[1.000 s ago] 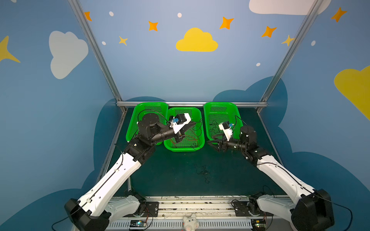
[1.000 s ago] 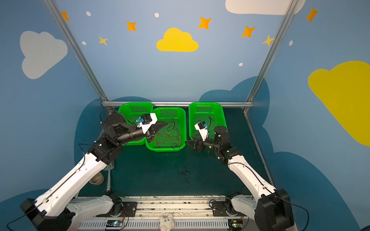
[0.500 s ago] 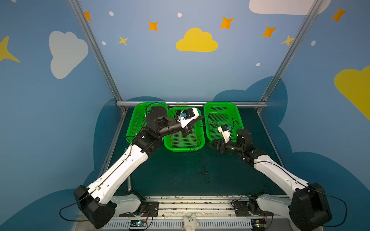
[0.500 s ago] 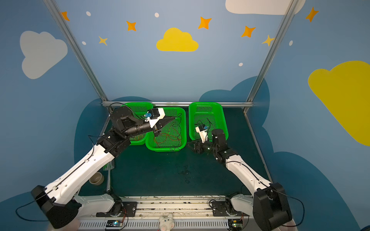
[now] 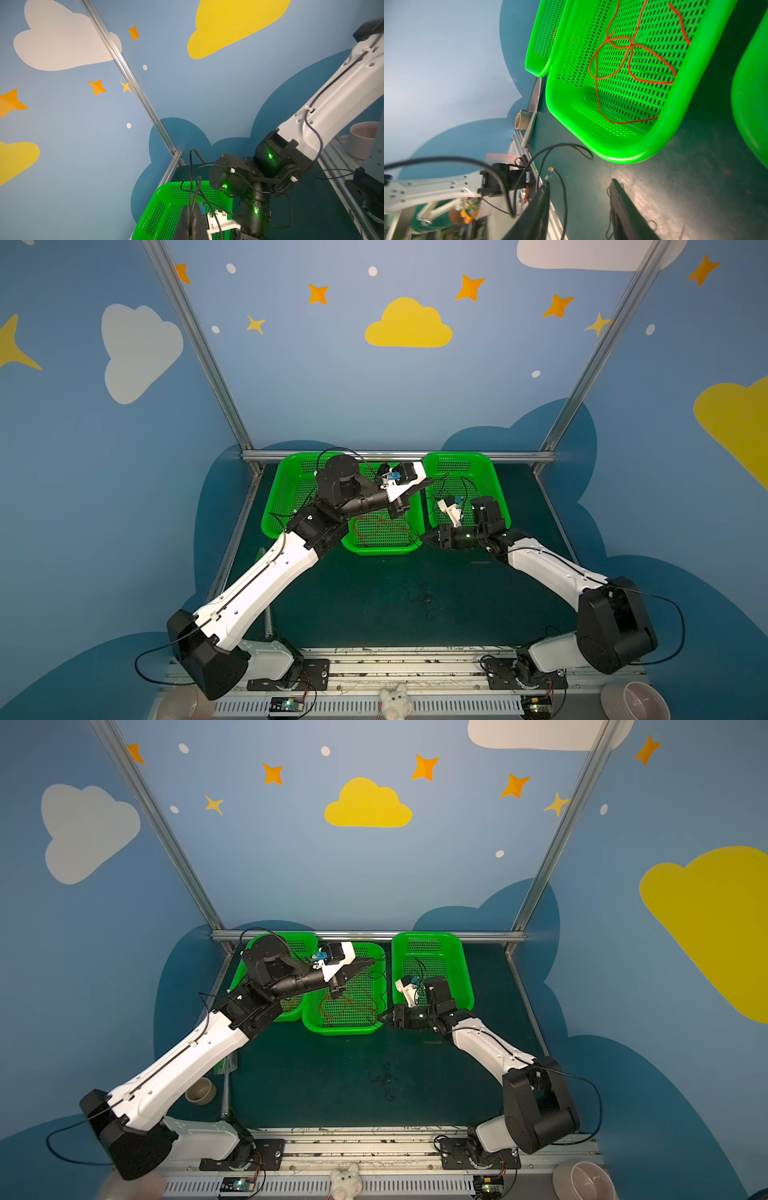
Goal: Untangle and sort cables by color
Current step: Place the cable into the container.
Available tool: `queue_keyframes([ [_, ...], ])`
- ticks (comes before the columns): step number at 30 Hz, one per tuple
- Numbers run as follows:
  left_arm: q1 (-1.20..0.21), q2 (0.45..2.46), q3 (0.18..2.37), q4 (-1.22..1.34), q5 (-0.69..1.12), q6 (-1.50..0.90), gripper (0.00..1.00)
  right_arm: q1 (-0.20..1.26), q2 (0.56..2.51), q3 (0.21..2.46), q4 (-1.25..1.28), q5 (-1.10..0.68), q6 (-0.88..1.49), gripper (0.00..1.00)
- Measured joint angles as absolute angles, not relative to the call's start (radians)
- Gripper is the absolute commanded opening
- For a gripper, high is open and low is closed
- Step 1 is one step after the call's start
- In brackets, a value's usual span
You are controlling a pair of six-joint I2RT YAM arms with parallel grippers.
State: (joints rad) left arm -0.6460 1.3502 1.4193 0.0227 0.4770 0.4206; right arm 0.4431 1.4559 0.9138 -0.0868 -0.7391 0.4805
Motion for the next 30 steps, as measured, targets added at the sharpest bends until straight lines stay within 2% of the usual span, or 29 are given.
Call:
queue_keyframes([
  [7,-0.653,1.393,1.46,0.042,0.474,0.424,0.03,0.442,1.483,0.917,-0.116,-0.781,0.49,0.01],
  [14,-0.651,1.446,1.536,0.038,0.455,0.447,0.03,0.371,1.49,0.927,-0.187,-0.763,0.47,0.0],
  [23,-0.531,1.601,1.736,0.06,0.452,0.414,0.03,0.038,1.473,0.958,-0.336,-0.561,0.411,0.0],
  [30,-0.41,1.762,1.843,0.091,0.443,0.33,0.03,-0.126,1.456,0.999,-0.389,-0.427,0.368,0.0],
])
